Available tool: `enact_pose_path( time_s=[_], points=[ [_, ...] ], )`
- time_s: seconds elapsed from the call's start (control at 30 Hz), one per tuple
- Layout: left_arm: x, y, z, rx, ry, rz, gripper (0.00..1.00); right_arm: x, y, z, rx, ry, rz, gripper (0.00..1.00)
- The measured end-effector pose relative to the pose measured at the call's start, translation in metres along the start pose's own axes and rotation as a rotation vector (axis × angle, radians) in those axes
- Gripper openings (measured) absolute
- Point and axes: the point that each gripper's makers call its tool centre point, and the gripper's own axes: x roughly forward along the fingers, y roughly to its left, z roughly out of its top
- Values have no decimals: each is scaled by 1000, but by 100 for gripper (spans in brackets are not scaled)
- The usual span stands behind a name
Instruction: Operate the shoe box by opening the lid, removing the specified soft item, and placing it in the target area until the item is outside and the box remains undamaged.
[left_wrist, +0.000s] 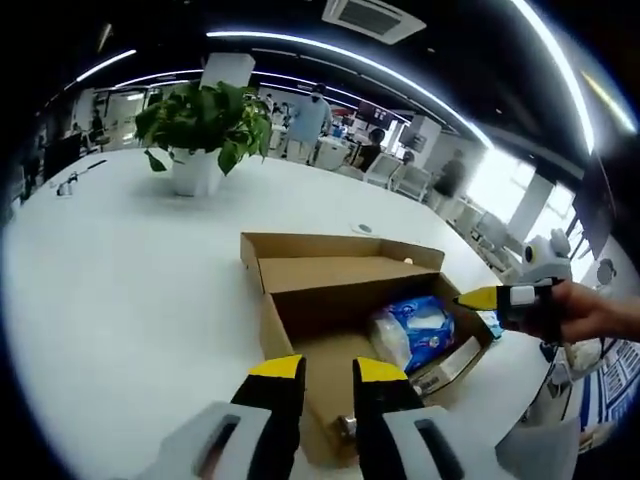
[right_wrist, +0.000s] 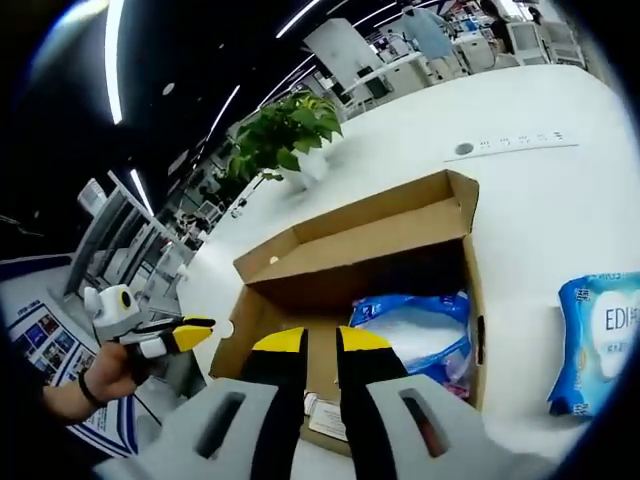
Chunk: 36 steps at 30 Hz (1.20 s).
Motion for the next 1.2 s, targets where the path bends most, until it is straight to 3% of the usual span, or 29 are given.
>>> enact_pose_path(
  time_s=[0.33, 0.57, 0.8, 1.03, 1.2],
  points=[
    [-4, 0, 1, 8, -6, -1, 19, -8, -12, 0, -26, 6, -36, 10],
    [-8, 0, 1, 10, -9, 0, 19, -12, -23, -2, -98, 42, -73, 13],
    [-14, -2, -2, 26, -5, 1, 20, -7, -34, -6, -369, 160, -89, 30],
    [-19, -6, -6, 71, 9, -7, 23, 9, -35, -17, -706, 345, -72, 46],
    [-21, -9, -9, 121, 20, -18, 27, 20, -41, -23, -863, 457, -62, 55]
  ],
)
